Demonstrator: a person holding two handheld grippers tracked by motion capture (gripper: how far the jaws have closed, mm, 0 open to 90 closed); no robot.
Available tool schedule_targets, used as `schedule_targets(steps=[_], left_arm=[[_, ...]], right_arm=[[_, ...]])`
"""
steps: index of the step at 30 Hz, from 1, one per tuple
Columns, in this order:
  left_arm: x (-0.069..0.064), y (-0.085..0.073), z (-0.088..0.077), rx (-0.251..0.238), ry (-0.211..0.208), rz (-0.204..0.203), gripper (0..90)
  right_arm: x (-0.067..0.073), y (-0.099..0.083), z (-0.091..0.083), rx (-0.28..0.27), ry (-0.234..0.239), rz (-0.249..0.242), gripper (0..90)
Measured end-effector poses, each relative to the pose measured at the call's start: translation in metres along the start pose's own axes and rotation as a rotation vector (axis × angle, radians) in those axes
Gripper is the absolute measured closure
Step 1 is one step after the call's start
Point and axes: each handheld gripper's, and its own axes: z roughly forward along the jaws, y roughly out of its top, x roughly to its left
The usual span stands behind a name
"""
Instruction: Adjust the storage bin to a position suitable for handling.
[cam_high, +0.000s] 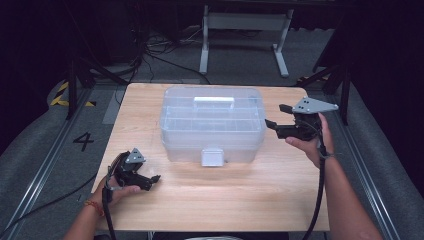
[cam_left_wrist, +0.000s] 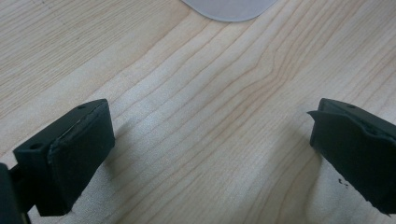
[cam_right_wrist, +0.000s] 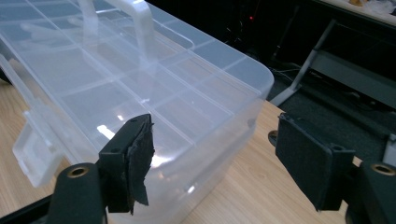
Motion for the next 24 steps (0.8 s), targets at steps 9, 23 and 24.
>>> schedule_targets(steps=[9,23,24], left_arm=[[0.000,0.000,0.000,0.000,0.000,0.001,0.3],[0.000,0.000,0.000,0.000,0.000,0.000,0.3],[0.000,0.000,0.000,0.000,0.000,0.000,0.3]], right_arm=[[0.011,0.013,0.020,0.001,0.022,-0.016,30.4],[0.023,0.032,0.050,0.025,0.044,-0.045,30.5],[0.023,0.033,0.051,0.028,0.043,-0.044,30.5]])
